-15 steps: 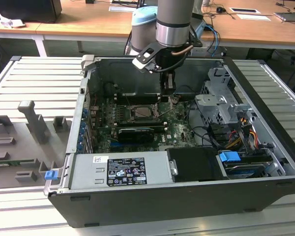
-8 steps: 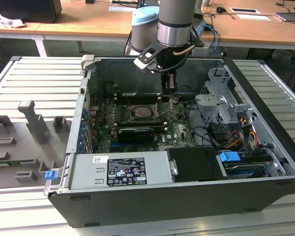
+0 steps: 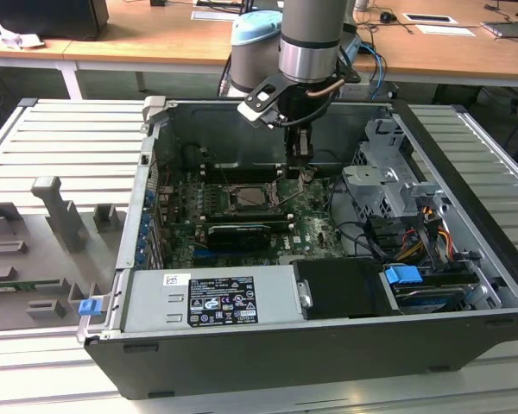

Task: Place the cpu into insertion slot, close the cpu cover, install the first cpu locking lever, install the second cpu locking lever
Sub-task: 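Close the cpu cover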

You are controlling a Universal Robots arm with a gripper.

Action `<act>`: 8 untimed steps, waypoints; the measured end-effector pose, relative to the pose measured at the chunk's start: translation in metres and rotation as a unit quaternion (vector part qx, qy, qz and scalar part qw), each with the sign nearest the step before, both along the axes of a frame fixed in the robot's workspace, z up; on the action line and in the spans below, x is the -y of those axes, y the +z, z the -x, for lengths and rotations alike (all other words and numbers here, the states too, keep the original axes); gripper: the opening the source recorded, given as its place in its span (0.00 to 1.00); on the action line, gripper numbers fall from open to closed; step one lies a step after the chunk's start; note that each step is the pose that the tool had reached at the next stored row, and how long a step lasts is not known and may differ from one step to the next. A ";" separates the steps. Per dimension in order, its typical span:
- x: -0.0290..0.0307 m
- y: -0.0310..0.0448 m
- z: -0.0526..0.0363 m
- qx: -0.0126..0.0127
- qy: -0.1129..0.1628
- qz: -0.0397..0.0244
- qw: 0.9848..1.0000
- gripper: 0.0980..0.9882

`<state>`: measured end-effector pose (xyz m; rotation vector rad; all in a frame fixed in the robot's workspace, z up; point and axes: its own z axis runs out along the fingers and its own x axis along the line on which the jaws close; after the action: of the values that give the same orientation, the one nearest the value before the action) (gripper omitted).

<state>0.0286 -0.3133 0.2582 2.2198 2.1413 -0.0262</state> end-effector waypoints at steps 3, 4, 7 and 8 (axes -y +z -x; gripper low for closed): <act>0.0000 0.0000 -0.0018 0.000 0.000 0.000 1.000 0.01; 0.0000 0.0000 -0.0023 0.000 0.000 0.000 1.000 0.01; 0.0000 0.0000 -0.0036 -0.001 0.000 0.000 1.000 0.01; 0.0000 0.0000 -0.0041 -0.001 0.000 0.000 1.000 0.01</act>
<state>0.0327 -0.3133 0.2583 2.2206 2.1419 -0.0281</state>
